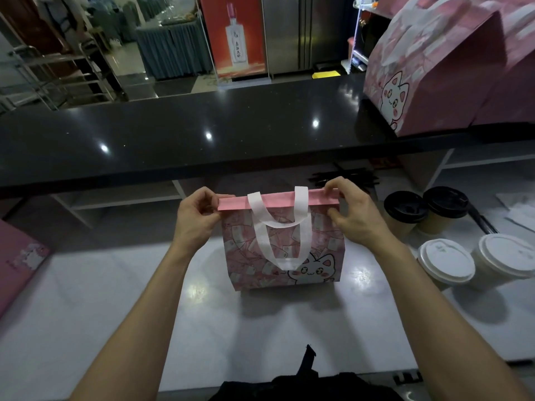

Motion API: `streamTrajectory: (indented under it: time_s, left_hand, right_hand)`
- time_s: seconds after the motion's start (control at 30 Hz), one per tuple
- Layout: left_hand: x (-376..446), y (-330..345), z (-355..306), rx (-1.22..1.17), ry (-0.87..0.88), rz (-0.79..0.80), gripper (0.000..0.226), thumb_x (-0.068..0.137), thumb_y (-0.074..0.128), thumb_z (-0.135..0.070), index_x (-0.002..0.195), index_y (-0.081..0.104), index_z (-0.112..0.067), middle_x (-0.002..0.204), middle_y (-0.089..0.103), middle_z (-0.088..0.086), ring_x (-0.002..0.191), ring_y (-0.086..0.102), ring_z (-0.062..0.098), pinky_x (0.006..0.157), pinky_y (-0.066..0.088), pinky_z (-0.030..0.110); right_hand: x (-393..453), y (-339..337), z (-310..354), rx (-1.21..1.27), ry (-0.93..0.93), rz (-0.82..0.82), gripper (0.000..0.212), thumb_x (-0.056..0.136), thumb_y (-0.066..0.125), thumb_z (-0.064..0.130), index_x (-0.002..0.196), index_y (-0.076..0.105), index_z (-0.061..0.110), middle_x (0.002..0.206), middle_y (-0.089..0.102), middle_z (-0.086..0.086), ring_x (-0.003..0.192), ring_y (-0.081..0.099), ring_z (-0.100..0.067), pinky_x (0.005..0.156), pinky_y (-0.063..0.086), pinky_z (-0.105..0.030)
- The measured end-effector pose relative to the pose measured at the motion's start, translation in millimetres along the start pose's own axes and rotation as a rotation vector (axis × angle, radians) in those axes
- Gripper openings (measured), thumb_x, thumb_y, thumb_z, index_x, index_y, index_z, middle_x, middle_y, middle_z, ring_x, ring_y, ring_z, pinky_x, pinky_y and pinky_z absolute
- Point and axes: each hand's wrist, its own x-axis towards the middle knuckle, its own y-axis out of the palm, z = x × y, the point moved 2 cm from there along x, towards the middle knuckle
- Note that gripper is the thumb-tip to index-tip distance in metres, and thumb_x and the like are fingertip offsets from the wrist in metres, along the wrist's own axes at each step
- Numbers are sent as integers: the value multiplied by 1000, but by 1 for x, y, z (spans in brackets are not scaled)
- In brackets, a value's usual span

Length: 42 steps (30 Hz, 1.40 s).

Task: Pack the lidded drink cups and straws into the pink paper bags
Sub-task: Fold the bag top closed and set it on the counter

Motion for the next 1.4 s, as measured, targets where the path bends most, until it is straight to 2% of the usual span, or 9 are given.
streamTrajectory:
  time_s: [0.17, 0.43, 0.57, 0.7, 0.87, 1.03, 1.13, 1.23, 1.4]
  left_hand:
    - [2, -3, 0, 98, 14, -89, 25, 92, 87, -13, 96, 63, -17, 103, 81, -14, 101, 75, 11, 82, 67, 30]
    - [4, -2, -11, 38, -100, -62, 39, 92, 87, -10, 116, 60, -27, 115, 75, 2, 79, 78, 18, 59, 61, 25]
    - [6, -11, -16, 1, -93, 102, 40, 90, 89, -16, 120, 66, -29, 120, 75, -1, 98, 78, 19, 74, 66, 30]
    - [4, -8, -17, 131, -37, 210, 42, 85, 90, -52, 122, 70, -47, 118, 73, -17, 107, 74, 6, 79, 64, 22]
    - [12, 0, -19, 482, 197, 92, 17, 94, 83, -34, 98, 73, -48, 100, 69, -25, 97, 68, 3, 79, 61, 23]
    - [14, -5, -25, 685, 403, 131, 9, 95, 81, -30, 103, 80, -26, 91, 69, -15, 83, 66, 8, 72, 63, 33]
    - [13, -6, -25, 722, 469, 120, 13, 97, 79, -26, 107, 81, -18, 92, 66, -14, 80, 64, 10, 71, 56, 22]
    - [9, -2, -22, 709, 478, 117, 11, 100, 76, -20, 107, 81, -13, 93, 62, -14, 81, 63, 9, 71, 48, 13]
    - [5, 8, -19, 669, 358, 145, 9, 103, 73, -20, 104, 76, -12, 95, 64, -8, 85, 64, 13, 76, 63, 33]
  right_hand:
    - [0, -3, 2, 58, 5, 11, 33, 92, 81, 47, 112, 59, 34, 114, 64, 17, 108, 60, -4, 88, 50, -25]
    - [5, -2, 4, 23, 52, -4, 40, 95, 82, 30, 130, 62, 30, 116, 68, 14, 106, 64, -6, 92, 55, -30]
    - [8, -3, 5, -18, 59, 5, 24, 96, 81, 23, 116, 69, 27, 113, 69, 12, 108, 64, -12, 93, 56, -35]
    - [9, 0, 5, -40, 50, -13, 22, 95, 81, 16, 109, 69, 28, 108, 68, 13, 103, 64, -11, 86, 52, -25]
    - [12, 2, 5, -78, 21, 9, 22, 96, 76, 12, 110, 72, 29, 109, 66, 15, 106, 65, -12, 91, 53, -29]
    - [19, -4, -2, -239, -47, 35, 11, 100, 73, 18, 106, 77, 26, 105, 60, 17, 105, 53, -6, 93, 45, -27]
    - [21, -8, -6, -289, -104, 43, 8, 100, 76, 29, 104, 79, 23, 99, 60, 18, 102, 50, -4, 91, 42, -26]
    - [19, -10, -9, -319, -153, 42, 14, 100, 76, 31, 101, 79, 18, 97, 64, 13, 103, 54, -10, 93, 49, -34]
    - [13, -8, -6, -374, -168, 61, 18, 102, 72, 28, 101, 78, 11, 97, 66, 5, 100, 59, -18, 99, 51, -46]
